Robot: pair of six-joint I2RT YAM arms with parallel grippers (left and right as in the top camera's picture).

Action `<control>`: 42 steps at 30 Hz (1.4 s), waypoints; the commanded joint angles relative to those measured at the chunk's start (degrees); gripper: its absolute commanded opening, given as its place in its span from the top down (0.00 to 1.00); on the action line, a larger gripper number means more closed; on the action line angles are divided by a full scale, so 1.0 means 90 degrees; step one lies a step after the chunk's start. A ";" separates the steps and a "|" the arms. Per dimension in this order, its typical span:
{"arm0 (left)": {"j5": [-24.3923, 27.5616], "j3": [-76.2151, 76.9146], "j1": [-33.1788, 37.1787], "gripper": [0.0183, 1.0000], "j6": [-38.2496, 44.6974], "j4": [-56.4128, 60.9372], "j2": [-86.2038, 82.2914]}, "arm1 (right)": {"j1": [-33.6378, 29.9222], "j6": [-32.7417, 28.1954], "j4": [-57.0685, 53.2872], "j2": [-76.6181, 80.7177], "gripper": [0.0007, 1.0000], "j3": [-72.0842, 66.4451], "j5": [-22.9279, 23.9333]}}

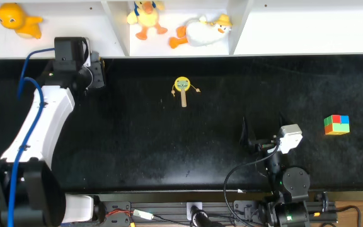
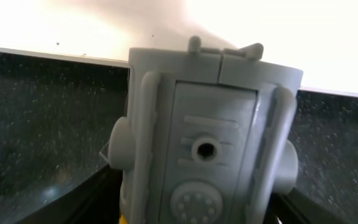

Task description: Store Toys

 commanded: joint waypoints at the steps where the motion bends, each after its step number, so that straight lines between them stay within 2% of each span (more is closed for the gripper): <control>1: 0.0005 0.0449 -0.0036 0.87 -0.0041 -0.0408 -0.0508 | 0.0041 -0.0017 0.0032 -0.0058 0.00 -0.0087 0.0029; 6: -0.0338 0.0449 -0.0036 0.87 -0.0015 -0.0138 -0.0542 | 0.0041 -0.0017 0.0032 -0.0058 0.00 -0.0087 0.0029; 12: -0.0328 0.0447 -0.0036 0.86 0.0318 0.1025 -0.0376 | 0.0041 -0.0017 0.0032 -0.0058 0.00 -0.0087 0.0029; 25: -0.0328 0.0449 -0.0034 0.85 0.0318 0.2958 0.0714 | 0.0041 -0.0017 0.0032 -0.0058 0.01 -0.0087 0.0029; 36: -0.0325 0.0449 -0.0034 0.79 0.0311 0.3223 0.1144 | 0.0041 -0.0017 0.0032 -0.0058 0.00 -0.0087 0.0029; 37: -0.0325 0.0449 -0.0034 0.77 0.0311 0.3225 0.1144 | 0.0041 -0.0017 0.0032 -0.0058 0.00 -0.0087 0.0029; 42: -0.0328 0.0449 -0.0034 0.19 0.0311 0.3225 0.1144 | 0.0041 -0.0017 0.0032 -0.0058 0.01 -0.0087 0.0029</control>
